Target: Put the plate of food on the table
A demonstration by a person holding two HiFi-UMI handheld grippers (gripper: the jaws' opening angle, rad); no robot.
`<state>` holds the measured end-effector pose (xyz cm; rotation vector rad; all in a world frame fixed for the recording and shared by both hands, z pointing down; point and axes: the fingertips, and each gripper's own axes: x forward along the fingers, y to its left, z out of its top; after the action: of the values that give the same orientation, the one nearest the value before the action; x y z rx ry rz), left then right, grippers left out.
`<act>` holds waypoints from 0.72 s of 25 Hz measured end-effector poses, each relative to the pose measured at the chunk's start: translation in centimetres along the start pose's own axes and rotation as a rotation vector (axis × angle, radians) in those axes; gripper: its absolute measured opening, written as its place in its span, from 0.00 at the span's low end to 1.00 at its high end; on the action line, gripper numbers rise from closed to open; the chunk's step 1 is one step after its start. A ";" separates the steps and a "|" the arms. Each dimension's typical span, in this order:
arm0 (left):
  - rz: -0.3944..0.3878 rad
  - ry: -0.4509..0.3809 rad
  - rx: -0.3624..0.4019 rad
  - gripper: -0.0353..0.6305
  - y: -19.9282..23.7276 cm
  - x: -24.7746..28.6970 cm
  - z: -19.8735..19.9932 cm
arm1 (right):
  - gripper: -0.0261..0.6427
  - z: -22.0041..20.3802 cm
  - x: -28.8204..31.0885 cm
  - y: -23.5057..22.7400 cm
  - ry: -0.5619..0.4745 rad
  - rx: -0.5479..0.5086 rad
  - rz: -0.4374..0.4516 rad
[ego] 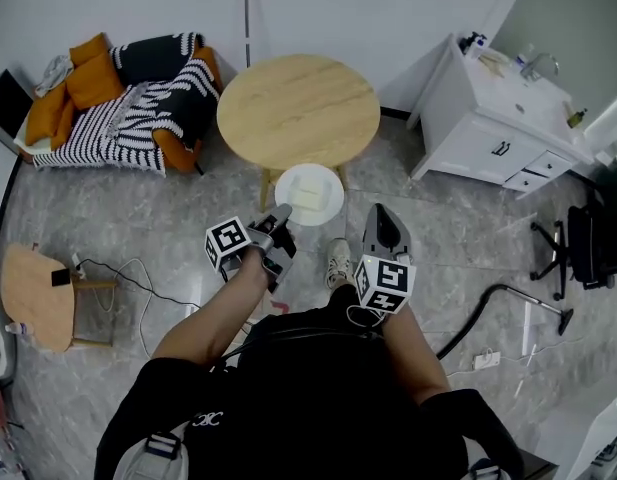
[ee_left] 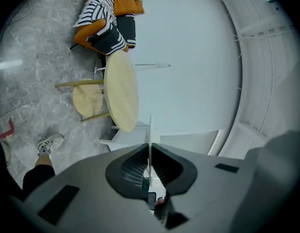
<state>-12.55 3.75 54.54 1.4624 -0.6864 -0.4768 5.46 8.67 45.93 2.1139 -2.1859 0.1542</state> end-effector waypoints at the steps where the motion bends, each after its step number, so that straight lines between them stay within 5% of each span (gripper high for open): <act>1: -0.005 -0.002 -0.001 0.09 -0.1 0.6 0.2 | 0.05 0.1 0.5 -0.3 -0.003 -0.001 0.002; 18: -0.018 -0.054 -0.022 0.09 -1.5 8.9 6.4 | 0.05 2.3 12.7 -2.5 0.004 -0.035 0.075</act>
<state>-10.32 -7.07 54.06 1.4399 -0.7094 -0.5381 7.52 -4.31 45.48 2.0123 -2.2499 0.1248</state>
